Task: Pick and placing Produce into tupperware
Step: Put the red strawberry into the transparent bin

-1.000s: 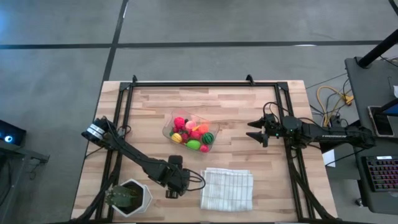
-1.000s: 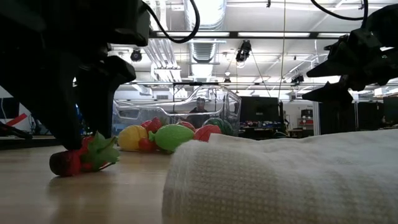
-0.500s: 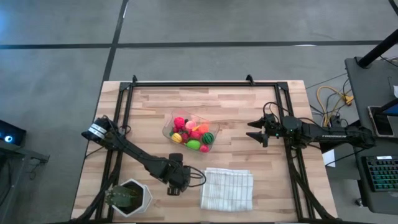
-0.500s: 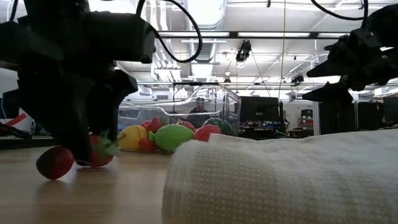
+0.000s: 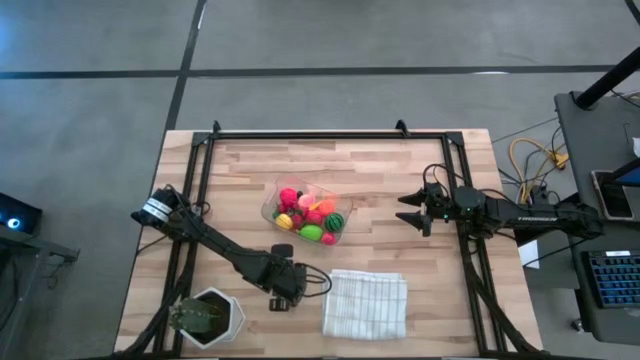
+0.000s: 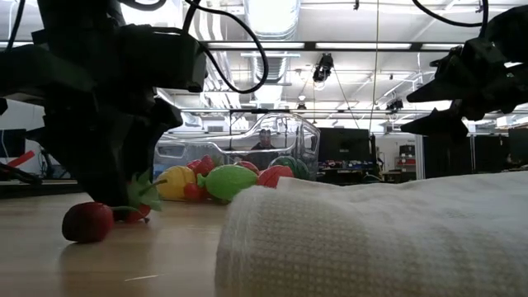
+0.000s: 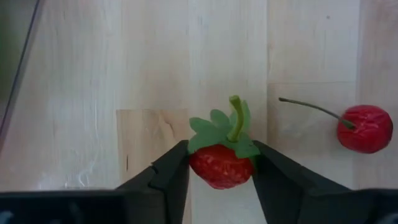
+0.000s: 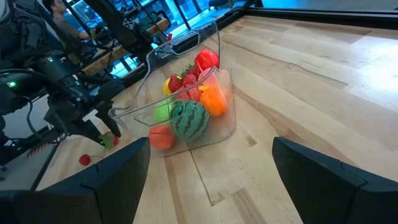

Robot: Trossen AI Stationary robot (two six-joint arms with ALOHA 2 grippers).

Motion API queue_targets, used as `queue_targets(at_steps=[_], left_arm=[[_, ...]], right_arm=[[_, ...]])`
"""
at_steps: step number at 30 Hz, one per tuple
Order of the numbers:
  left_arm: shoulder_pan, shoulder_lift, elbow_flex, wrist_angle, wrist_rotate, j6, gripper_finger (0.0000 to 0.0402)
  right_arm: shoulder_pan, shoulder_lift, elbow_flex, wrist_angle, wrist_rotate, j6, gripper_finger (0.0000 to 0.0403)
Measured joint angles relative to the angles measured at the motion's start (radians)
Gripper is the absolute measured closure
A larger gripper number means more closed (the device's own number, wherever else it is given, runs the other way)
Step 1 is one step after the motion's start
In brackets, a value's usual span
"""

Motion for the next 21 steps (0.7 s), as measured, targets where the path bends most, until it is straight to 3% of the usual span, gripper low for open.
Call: queue_targets(at_steps=[4, 11, 14, 21], left_arm=[[0.000, -0.001, 0.001, 0.000, 0.000, 0.000, 0.0281], [0.000, -0.017, 0.045, -0.049, 0.001, 0.000, 0.0250], [0.005, -0.039, 0.082, -0.096, -0.005, 0.014, 0.0256], [0.055, -0.081, 0.195, -0.209, -0.116, 0.135, 0.0279]], right_arm=[[0.000, 0.000, 0.000, 0.000, 0.000, 0.000, 0.0074], [0.000, 0.000, 0.000, 0.000, 0.000, 0.000, 0.0074], [0.000, 0.000, 0.000, 0.000, 0.000, 0.000, 0.0074], [0.000, 0.000, 0.000, 0.000, 0.000, 0.000, 0.0074]])
